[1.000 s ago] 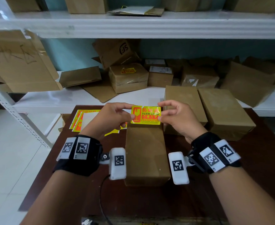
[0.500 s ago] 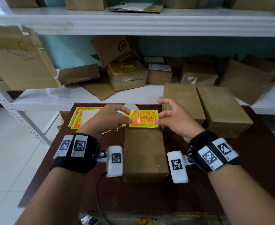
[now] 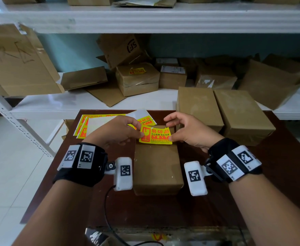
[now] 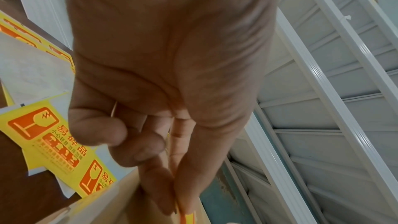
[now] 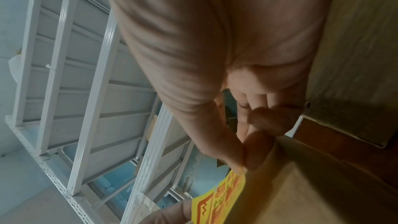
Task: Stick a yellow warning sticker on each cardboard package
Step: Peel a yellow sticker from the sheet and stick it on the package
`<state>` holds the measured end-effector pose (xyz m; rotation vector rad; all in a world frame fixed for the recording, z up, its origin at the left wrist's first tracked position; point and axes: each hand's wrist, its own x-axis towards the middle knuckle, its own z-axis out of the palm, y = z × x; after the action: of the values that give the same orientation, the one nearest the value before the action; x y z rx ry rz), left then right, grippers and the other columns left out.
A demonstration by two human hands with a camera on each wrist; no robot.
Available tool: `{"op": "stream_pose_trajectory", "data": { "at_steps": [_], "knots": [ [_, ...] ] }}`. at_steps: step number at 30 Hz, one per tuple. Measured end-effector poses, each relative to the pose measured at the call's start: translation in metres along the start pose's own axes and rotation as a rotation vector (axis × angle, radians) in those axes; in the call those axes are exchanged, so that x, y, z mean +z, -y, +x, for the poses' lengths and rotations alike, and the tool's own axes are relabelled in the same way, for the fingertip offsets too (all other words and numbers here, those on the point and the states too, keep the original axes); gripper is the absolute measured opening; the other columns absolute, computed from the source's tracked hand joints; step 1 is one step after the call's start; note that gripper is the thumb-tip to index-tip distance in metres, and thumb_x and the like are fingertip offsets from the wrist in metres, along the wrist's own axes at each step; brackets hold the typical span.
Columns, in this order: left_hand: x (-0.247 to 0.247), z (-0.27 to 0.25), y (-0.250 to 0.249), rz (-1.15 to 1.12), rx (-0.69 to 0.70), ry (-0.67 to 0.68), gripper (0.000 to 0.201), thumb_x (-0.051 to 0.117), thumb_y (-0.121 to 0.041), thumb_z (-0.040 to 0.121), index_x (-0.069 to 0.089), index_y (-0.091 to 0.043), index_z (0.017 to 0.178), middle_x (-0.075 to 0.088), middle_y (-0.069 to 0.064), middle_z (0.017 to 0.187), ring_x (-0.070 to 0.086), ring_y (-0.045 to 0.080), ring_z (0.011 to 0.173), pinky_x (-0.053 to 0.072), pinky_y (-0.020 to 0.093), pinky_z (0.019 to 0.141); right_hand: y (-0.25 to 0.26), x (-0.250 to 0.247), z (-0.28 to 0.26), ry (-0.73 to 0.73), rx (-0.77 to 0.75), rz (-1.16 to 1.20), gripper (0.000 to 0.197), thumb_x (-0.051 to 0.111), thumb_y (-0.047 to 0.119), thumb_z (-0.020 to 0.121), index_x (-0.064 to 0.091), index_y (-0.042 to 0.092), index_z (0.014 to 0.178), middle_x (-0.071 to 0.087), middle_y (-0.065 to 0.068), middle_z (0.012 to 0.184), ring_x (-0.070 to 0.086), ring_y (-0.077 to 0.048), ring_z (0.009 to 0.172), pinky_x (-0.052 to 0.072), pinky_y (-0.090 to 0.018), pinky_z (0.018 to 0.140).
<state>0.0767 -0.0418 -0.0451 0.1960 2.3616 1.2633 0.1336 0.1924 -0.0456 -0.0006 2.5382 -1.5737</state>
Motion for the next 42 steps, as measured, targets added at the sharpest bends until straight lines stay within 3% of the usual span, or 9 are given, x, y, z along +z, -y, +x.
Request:
{"op": "stream_pose_trajectory", "data": {
  "at_steps": [3, 7, 11, 18, 27, 34, 39, 42],
  "knots": [
    [-0.0005, -0.0002, -0.0002, -0.001, 0.000, 0.013, 0.017, 0.081, -0.018, 0.081, 0.067, -0.018, 0.090, 0.062, 0.010, 0.076, 0.045, 0.012, 0.054, 0.037, 0.023, 0.048, -0.0011, 0.0001, 0.0009, 0.001, -0.004, -0.009, 0.055, 0.078, -0.008, 0.077, 0.061, 0.026, 0.116, 0.065, 0.000, 0.120, 0.058, 0.000, 0.077, 0.045, -0.020, 0.073],
    [-0.0013, -0.0016, -0.0014, 0.010, 0.013, 0.019, 0.017, 0.082, -0.016, 0.080, 0.066, -0.018, 0.086, 0.062, 0.015, 0.078, 0.040, 0.016, 0.055, 0.036, 0.022, 0.046, -0.0028, -0.0003, 0.0017, 0.004, -0.022, -0.018, 0.052, 0.078, -0.008, 0.076, 0.062, 0.026, 0.113, 0.065, -0.003, 0.121, 0.056, 0.003, 0.074, 0.045, -0.018, 0.072],
    [-0.0011, -0.0045, -0.0055, 0.102, 0.021, 0.018, 0.019, 0.083, -0.018, 0.080, 0.066, -0.018, 0.088, 0.074, 0.017, 0.087, 0.045, 0.015, 0.057, 0.038, 0.023, 0.047, -0.0029, -0.0010, 0.0026, 0.026, -0.029, -0.030, 0.050, 0.079, -0.008, 0.077, 0.062, 0.027, 0.109, 0.065, -0.002, 0.120, 0.057, 0.003, 0.072, 0.046, -0.020, 0.073],
    [-0.0024, -0.0072, -0.0052, 0.134, 0.024, 0.046, 0.026, 0.084, -0.017, 0.077, 0.064, -0.018, 0.093, 0.073, 0.010, 0.085, 0.047, 0.015, 0.059, 0.037, 0.022, 0.044, -0.0032, -0.0005, 0.0020, 0.051, -0.038, -0.044, 0.047, 0.078, -0.010, 0.077, 0.061, 0.025, 0.104, 0.066, -0.001, 0.116, 0.055, 0.017, 0.056, 0.046, -0.015, 0.064],
    [0.0000, -0.0042, -0.0058, 0.200, 0.050, -0.008, 0.026, 0.086, -0.020, 0.076, 0.064, -0.022, 0.089, 0.074, 0.007, 0.087, 0.056, 0.012, 0.064, 0.041, 0.023, 0.050, -0.0053, 0.0027, 0.0045, 0.045, -0.035, -0.101, 0.045, 0.078, -0.009, 0.077, 0.061, 0.024, 0.103, 0.063, 0.005, 0.110, 0.055, 0.003, 0.067, 0.046, -0.016, 0.062],
    [0.0022, -0.0058, -0.0075, 0.226, 0.033, 0.024, 0.032, 0.087, -0.020, 0.074, 0.064, -0.020, 0.097, 0.070, 0.004, 0.081, 0.057, 0.016, 0.068, 0.042, 0.024, 0.049, -0.0063, 0.0020, 0.0054, 0.040, -0.048, -0.105, 0.045, 0.077, -0.010, 0.076, 0.059, 0.026, 0.096, 0.062, 0.004, 0.108, 0.054, 0.017, 0.055, 0.045, -0.018, 0.063],
    [0.0033, -0.0069, -0.0085, 0.219, 0.035, 0.004, 0.033, 0.086, -0.018, 0.076, 0.062, -0.019, 0.100, 0.070, 0.006, 0.085, 0.055, 0.016, 0.066, 0.041, 0.025, 0.050, -0.0059, 0.0023, 0.0035, 0.033, -0.043, -0.110, 0.043, 0.076, -0.010, 0.076, 0.059, 0.024, 0.096, 0.062, -0.002, 0.113, 0.056, 0.000, 0.069, 0.047, -0.023, 0.066],
    [0.0029, -0.0069, -0.0088, 0.214, 0.041, -0.003, 0.033, 0.085, -0.019, 0.077, 0.062, -0.019, 0.100, 0.070, 0.006, 0.085, 0.054, 0.014, 0.063, 0.041, 0.025, 0.050, -0.0059, 0.0018, 0.0036, 0.035, -0.035, -0.109, 0.042, 0.077, -0.009, 0.076, 0.060, 0.023, 0.098, 0.063, -0.001, 0.113, 0.056, -0.003, 0.072, 0.048, -0.025, 0.068]
  ]
}}
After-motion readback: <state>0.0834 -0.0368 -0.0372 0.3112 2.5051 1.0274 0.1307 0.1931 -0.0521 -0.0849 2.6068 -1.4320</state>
